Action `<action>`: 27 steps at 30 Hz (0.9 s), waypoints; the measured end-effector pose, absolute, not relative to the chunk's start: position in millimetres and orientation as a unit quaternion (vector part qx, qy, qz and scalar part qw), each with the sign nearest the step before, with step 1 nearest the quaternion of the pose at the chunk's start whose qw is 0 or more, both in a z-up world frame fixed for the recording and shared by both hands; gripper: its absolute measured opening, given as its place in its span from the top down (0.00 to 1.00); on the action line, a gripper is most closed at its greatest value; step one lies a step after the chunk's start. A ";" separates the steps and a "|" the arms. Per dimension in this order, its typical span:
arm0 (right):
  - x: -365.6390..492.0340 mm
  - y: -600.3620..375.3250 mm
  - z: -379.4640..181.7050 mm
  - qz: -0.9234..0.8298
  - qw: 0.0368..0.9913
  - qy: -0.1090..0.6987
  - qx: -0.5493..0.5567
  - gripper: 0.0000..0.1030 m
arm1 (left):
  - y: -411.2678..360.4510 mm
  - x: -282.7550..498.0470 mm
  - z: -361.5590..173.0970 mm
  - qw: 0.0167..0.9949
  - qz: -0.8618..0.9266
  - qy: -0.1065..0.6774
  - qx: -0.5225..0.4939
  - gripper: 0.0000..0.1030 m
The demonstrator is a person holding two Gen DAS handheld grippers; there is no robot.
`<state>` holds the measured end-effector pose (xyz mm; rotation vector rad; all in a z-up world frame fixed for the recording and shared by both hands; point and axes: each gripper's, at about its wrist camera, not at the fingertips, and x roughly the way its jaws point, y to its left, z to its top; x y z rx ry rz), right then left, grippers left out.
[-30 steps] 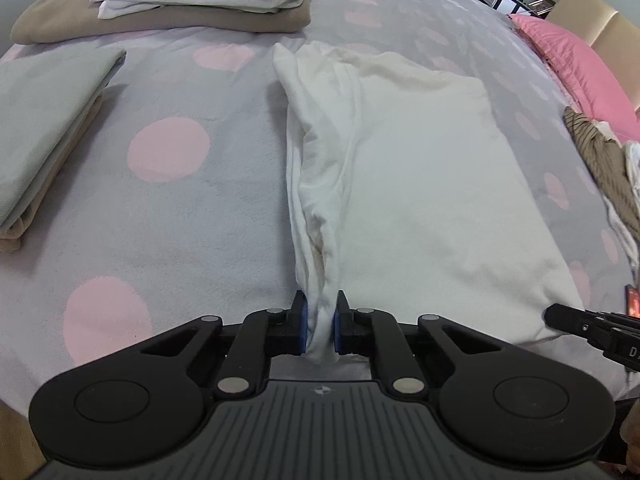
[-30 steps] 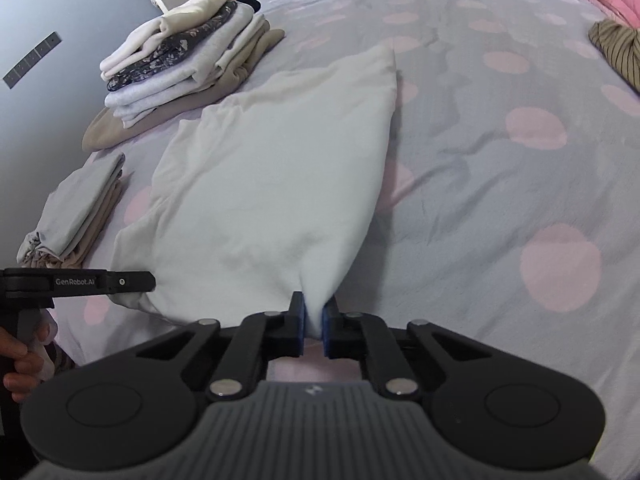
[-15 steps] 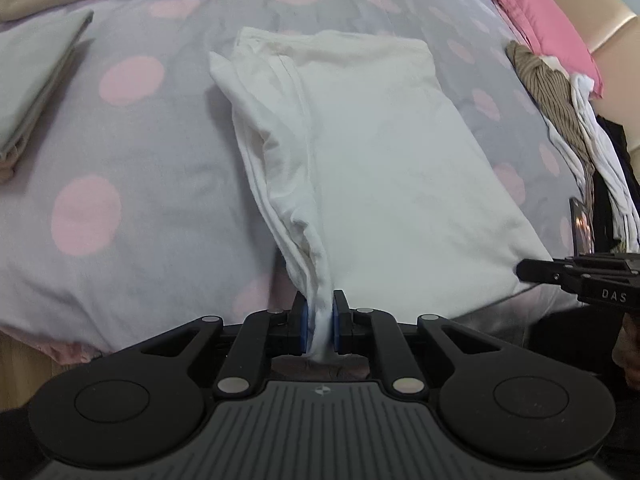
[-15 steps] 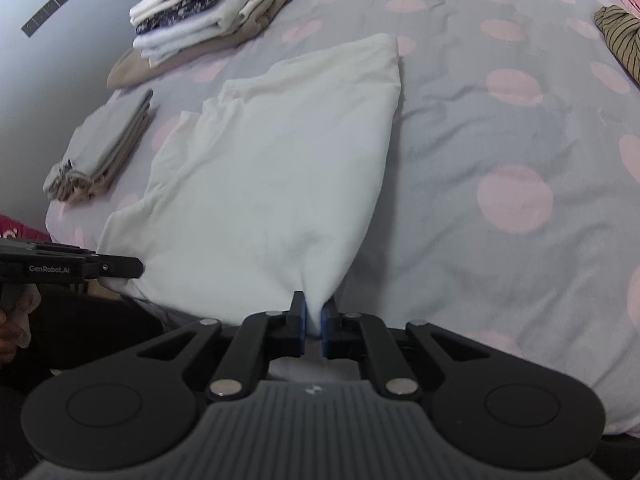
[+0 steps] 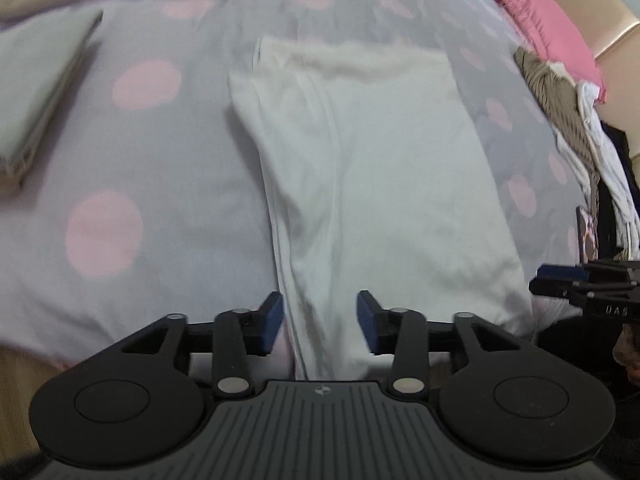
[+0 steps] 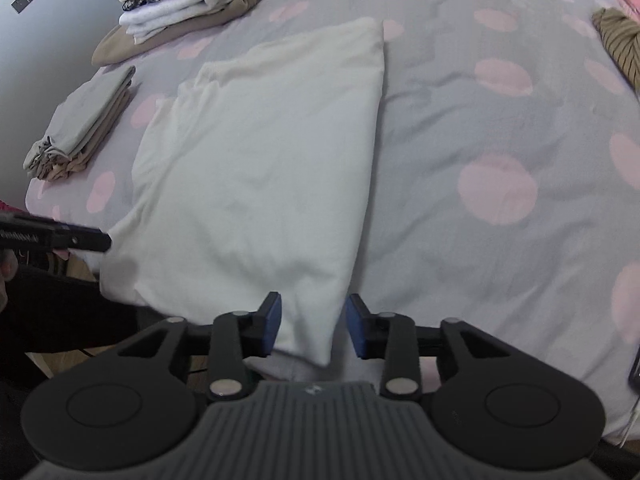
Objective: Fold clothes
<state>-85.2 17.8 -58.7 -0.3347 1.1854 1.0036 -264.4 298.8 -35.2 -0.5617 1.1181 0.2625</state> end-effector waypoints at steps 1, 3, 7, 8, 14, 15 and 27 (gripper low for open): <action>-80.8 21.2 -56.4 0.452 0.702 0.531 -0.147 0.55 | 306.5 -257.9 -33.6 0.810 0.123 0.511 -0.262 0.50; -72.1 28.5 -52.7 0.455 0.704 0.527 -0.140 0.44 | 324.2 -244.0 -34.1 0.821 0.127 0.492 -0.261 0.47; -48.9 53.7 -54.4 0.459 0.712 0.514 -0.135 0.36 | 360.9 -217.9 -54.7 0.834 0.150 0.454 -0.275 0.47; -42.5 59.6 -56.7 0.458 0.713 0.513 -0.133 0.36 | 369.5 -212.9 -61.6 0.835 0.150 0.445 -0.288 0.47; -3.9 86.7 -73.5 0.454 0.720 0.513 -0.110 0.35 | 401.0 -197.7 -104.1 0.821 0.150 0.420 -0.356 0.51; 2.1 89.2 -76.0 0.452 0.722 0.513 -0.105 0.35 | 403.1 -195.6 -108.9 0.821 0.148 0.420 -0.358 0.51; 58.3 132.3 -108.4 0.453 0.718 0.526 -0.046 0.35 | 416.6 -174.3 -128.3 0.836 0.093 0.397 -0.368 0.65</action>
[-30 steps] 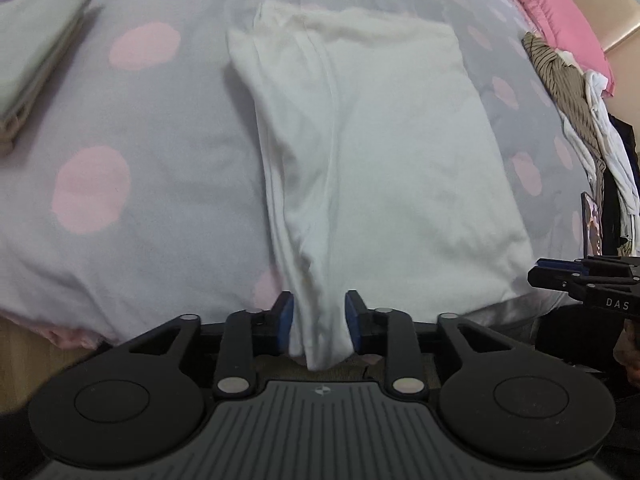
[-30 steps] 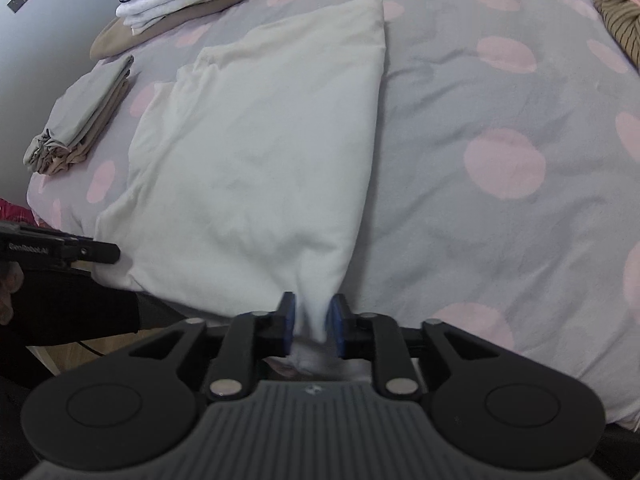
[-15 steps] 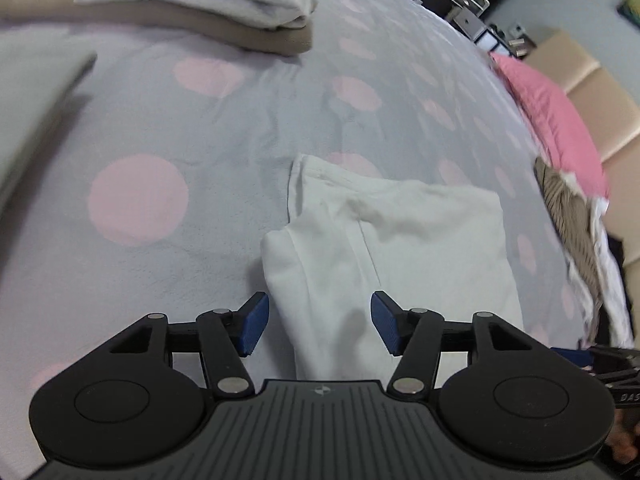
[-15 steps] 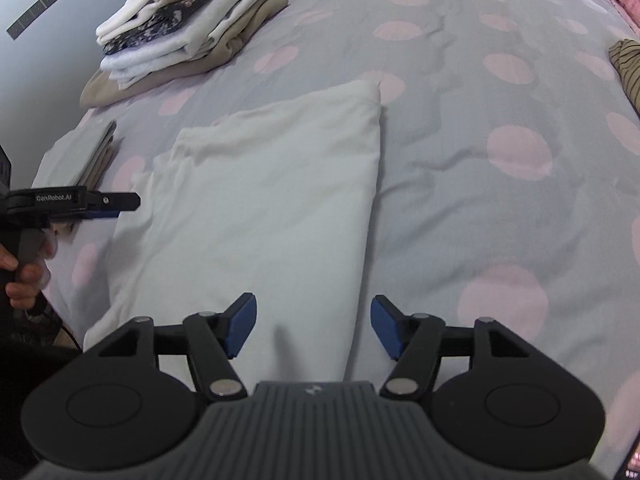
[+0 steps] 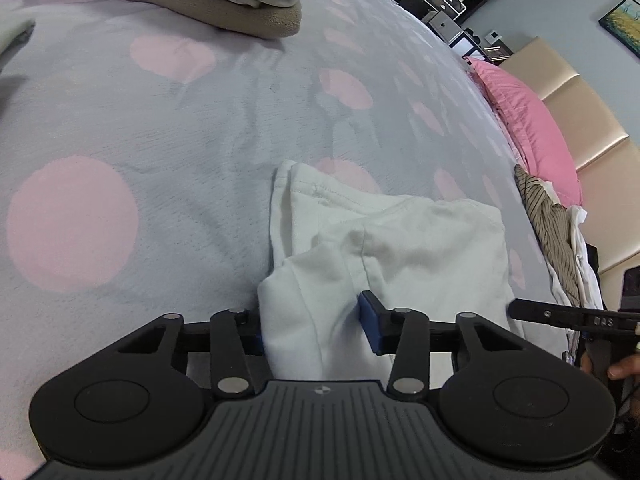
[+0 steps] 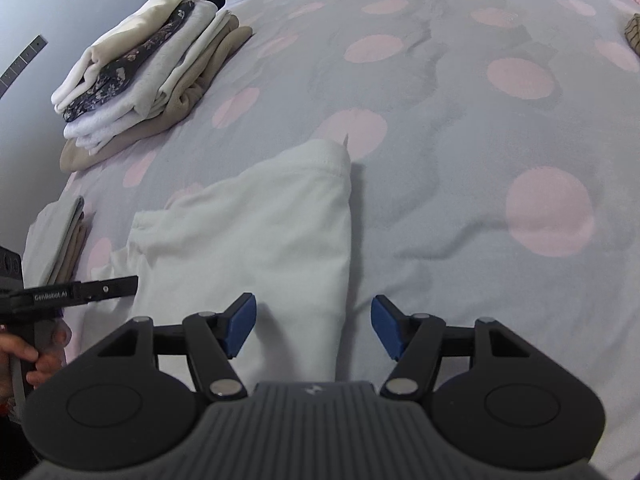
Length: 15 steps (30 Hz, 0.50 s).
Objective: Fold clothes
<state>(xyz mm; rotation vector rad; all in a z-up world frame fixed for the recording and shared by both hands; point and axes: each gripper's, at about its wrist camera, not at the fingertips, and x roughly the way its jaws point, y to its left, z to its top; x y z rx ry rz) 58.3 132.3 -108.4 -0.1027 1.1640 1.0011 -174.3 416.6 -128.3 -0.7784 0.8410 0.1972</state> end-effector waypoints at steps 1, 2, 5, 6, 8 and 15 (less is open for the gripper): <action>61.0 134.9 -112.3 0.453 0.716 0.530 -0.041 0.35 | 417.6 -173.4 -129.7 0.835 0.090 0.396 -0.371 0.67; 63.4 136.8 -116.5 0.453 0.714 0.534 -0.033 0.35 | 418.0 -172.3 -131.0 0.835 0.088 0.395 -0.374 0.70; 66.8 140.8 -124.3 0.456 0.712 0.534 -0.015 0.34 | 417.4 -168.4 -133.5 0.834 0.083 0.393 -0.378 0.78; 67.1 142.6 -126.1 0.459 0.711 0.532 -0.011 0.35 | 416.4 -167.0 -134.0 0.835 0.081 0.392 -0.378 0.81; 65.7 146.3 -128.0 0.465 0.712 0.526 -0.011 0.43 | 413.9 -163.7 -134.4 0.835 0.081 0.392 -0.377 0.84; 65.8 148.2 -123.3 0.474 0.720 0.508 0.003 0.87 | 399.0 -162.6 -119.6 0.854 0.093 0.393 -0.328 0.89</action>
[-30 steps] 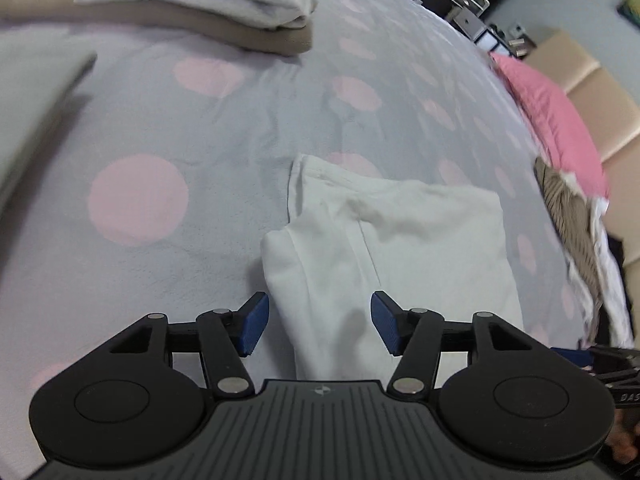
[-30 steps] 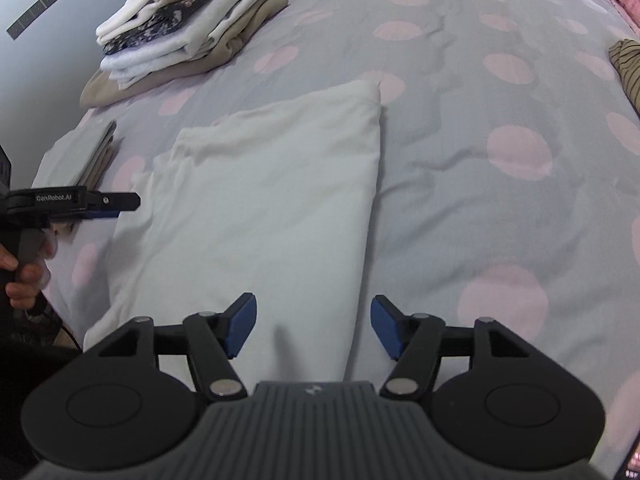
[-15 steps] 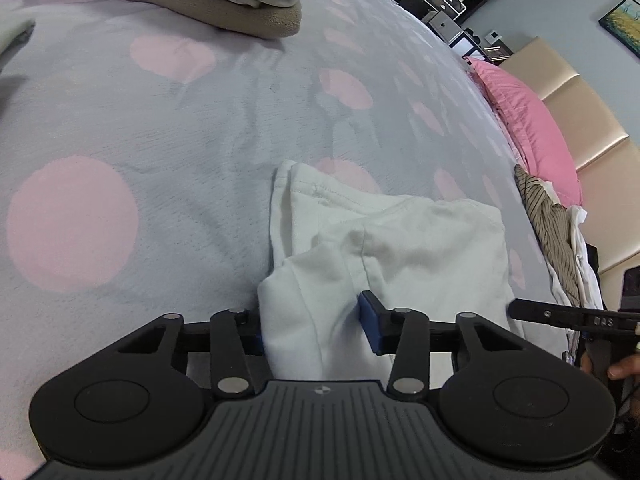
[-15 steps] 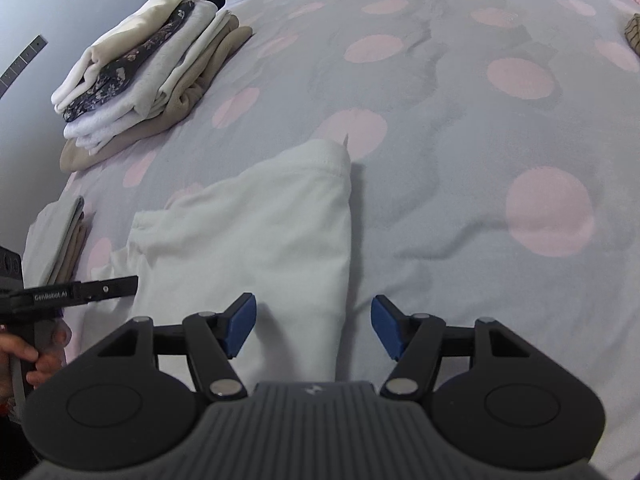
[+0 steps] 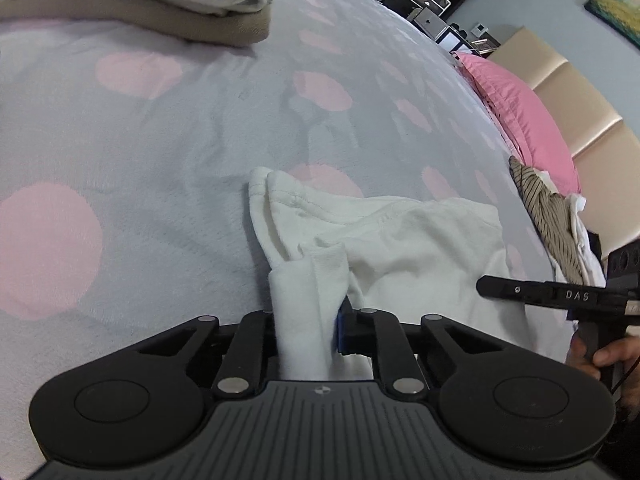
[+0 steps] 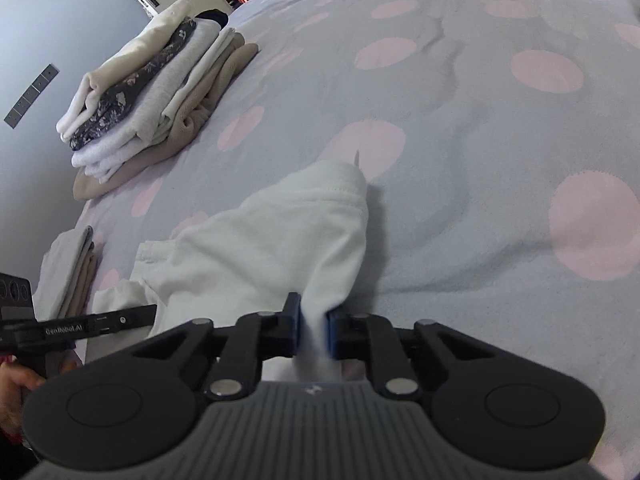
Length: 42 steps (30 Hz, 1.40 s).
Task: Fold clothes
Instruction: 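Lift the shirt end with both grippers and fold it over the shirt body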
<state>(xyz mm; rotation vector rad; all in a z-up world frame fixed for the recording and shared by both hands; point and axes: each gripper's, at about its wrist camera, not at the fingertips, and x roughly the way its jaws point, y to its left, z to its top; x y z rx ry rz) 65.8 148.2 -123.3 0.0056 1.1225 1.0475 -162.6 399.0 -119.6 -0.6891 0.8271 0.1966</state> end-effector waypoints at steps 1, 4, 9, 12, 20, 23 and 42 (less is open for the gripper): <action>64.1 148.4 -120.3 0.477 0.721 0.502 -0.001 0.87 | 398.0 -164.3 -116.8 0.856 0.096 0.390 -0.325 0.89; 57.6 147.0 -105.9 0.492 0.726 0.480 -0.005 0.89 | 394.2 -170.8 -105.6 0.863 0.101 0.379 -0.318 0.89; 45.6 143.3 -78.3 0.512 0.733 0.448 -0.002 0.90 | 379.9 -187.2 -70.0 0.887 0.107 0.350 -0.282 0.90; 36.2 145.7 -58.3 0.527 0.735 0.426 -0.001 0.90 | 375.0 -203.3 -49.3 0.893 0.126 0.336 -0.271 0.90; 7.4 186.5 -2.1 0.586 0.719 0.374 -0.006 0.90 | 378.8 -256.0 0.1 0.902 0.187 0.295 -0.255 0.90; -5.0 213.3 21.3 0.613 0.708 0.351 -0.012 0.90 | 387.1 -278.9 17.0 0.903 0.212 0.273 -0.257 0.91; -102.4 476.6 129.6 0.766 0.577 0.263 -0.105 0.91 | 480.2 -396.7 80.7 0.857 0.385 0.114 -0.323 0.91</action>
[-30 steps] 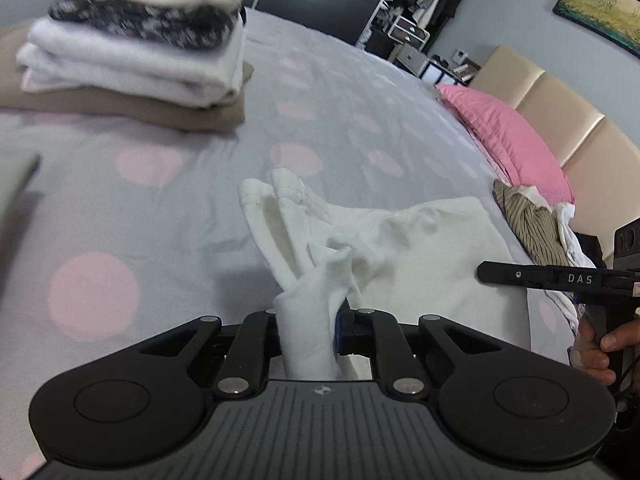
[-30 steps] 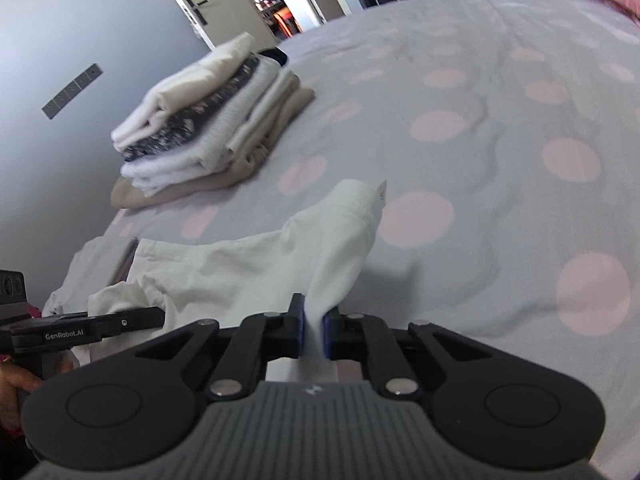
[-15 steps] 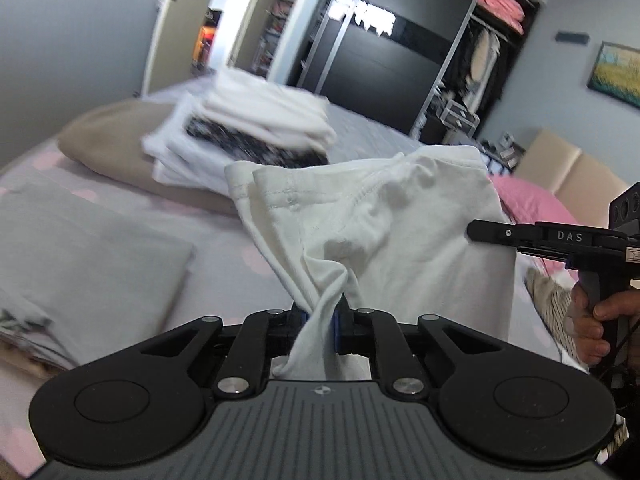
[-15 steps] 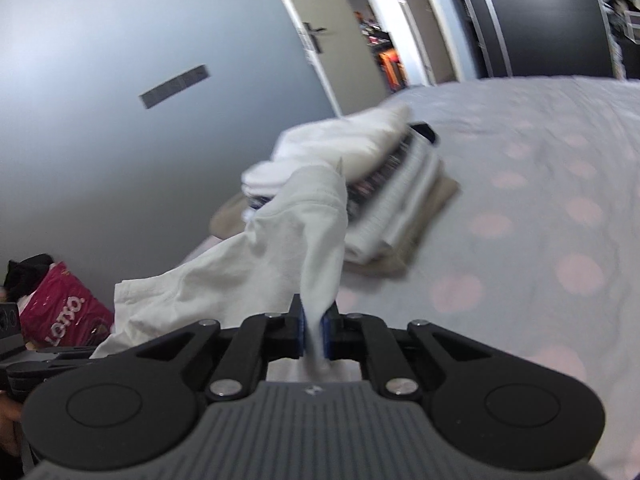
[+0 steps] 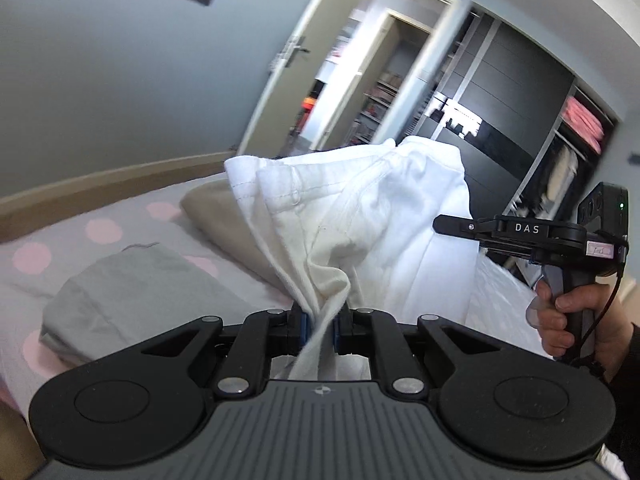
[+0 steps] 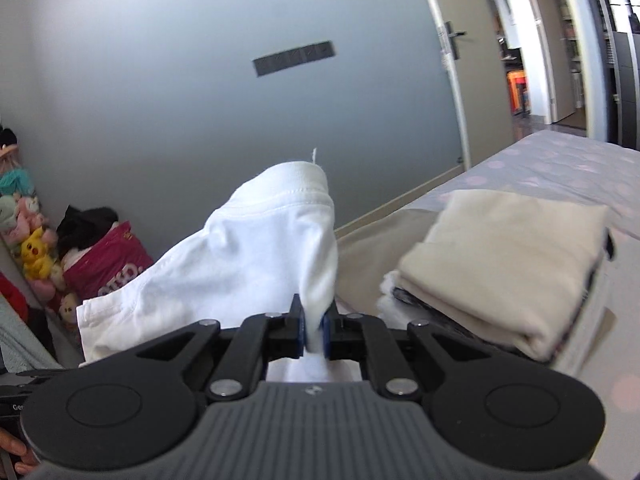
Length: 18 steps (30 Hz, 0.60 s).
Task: Fold clothes
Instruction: 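Lift the shirt end with both grippers and fold it over the shirt body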
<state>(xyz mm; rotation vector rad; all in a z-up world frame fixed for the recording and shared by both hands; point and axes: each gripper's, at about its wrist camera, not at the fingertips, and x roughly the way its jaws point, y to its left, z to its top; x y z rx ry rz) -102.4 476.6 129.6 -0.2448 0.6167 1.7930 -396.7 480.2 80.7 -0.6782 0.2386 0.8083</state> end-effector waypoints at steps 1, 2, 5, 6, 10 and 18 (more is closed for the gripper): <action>-109.9 489.8 130.1 0.771 0.570 0.262 -0.116 0.91 | 485.0 -402.4 79.5 0.852 0.390 0.108 -0.331 0.91; -117.8 501.9 130.4 0.774 0.563 0.259 -0.127 0.91 | 490.3 -408.9 78.3 0.848 0.397 0.104 -0.336 0.91; -145.0 543.4 127.1 0.787 0.539 0.251 -0.163 0.91 | 508.5 -425.2 75.6 0.833 0.416 0.100 -0.350 0.91; -153.6 557.1 125.3 0.790 0.532 0.251 -0.172 0.91 | 515.4 -429.9 73.6 0.828 0.422 0.099 -0.356 0.91; -185.6 605.5 111.3 0.800 0.507 0.249 -0.200 0.91 | 540.6 -445.3 59.6 0.806 0.451 0.100 -0.371 0.91; -245.3 685.7 48.8 0.807 0.460 0.269 -0.255 0.91 | 585.9 -461.4 13.8 0.754 0.491 0.159 -0.407 0.91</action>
